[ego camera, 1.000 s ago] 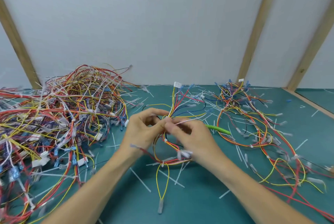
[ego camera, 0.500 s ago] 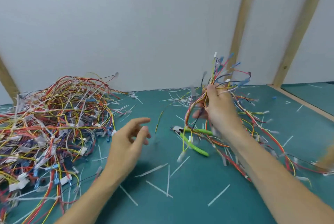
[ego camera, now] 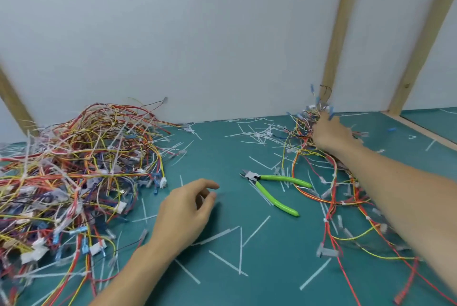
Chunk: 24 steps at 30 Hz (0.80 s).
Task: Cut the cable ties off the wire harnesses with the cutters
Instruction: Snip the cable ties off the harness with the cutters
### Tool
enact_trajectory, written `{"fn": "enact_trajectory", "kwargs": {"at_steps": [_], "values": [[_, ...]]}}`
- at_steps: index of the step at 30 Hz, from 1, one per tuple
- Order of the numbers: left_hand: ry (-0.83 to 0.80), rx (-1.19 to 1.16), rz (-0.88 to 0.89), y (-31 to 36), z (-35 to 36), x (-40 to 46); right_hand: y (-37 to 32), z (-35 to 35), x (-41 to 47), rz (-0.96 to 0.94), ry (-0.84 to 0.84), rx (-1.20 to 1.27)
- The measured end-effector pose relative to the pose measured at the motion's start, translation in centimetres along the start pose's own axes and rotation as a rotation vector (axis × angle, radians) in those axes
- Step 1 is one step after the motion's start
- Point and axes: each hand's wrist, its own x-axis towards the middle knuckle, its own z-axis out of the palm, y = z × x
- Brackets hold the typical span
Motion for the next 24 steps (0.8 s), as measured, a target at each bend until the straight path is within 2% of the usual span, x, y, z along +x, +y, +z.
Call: {"fn": "enact_trajectory", "kwargs": {"at_steps": [4, 7, 10, 12, 13, 14, 15, 19, 22, 24], "values": [[0.001, 0.027, 0.007, -0.1, -0.1, 0.1, 1.0, 1.9, 0.0, -0.233, -0.029, -0.376], [0.000, 0.035, 0.002, -0.1, -0.1, 0.1, -0.5, -0.1, 0.2, -0.200, -0.108, -0.495], [-0.005, 0.041, -0.009, -0.1, -0.2, 0.1, -4.0, -2.4, -1.6, -0.189, 0.109, -0.351], [-0.016, 0.040, -0.017, -0.1, -0.2, 0.2, -7.1, -2.9, -4.2, -0.332, 0.237, -0.126], [-0.021, 0.040, -0.023, 0.0, -0.2, 0.2, -8.7, -2.9, -6.0, -0.396, 0.227, -0.008], [-0.025, 0.041, -0.028, 0.1, -0.2, 0.2, -10.1, -2.8, -7.9, -0.437, 0.175, 0.052], [-0.029, 0.041, -0.031, 0.2, -0.2, 0.1, -11.1, -2.6, -9.7, -0.456, 0.083, 0.004], [-0.017, 0.024, -0.039, 0.1, -0.5, 0.0, -11.3, -2.5, -13.8, -0.524, -0.314, -0.583], [0.001, 0.035, -0.046, -0.1, -0.7, 0.3, -10.3, -3.4, -14.1, -0.521, -0.419, -0.644], [0.007, 0.042, -0.051, -0.1, -0.6, 0.3, -9.9, -3.5, -14.3, -0.537, -0.397, -0.668]]}}
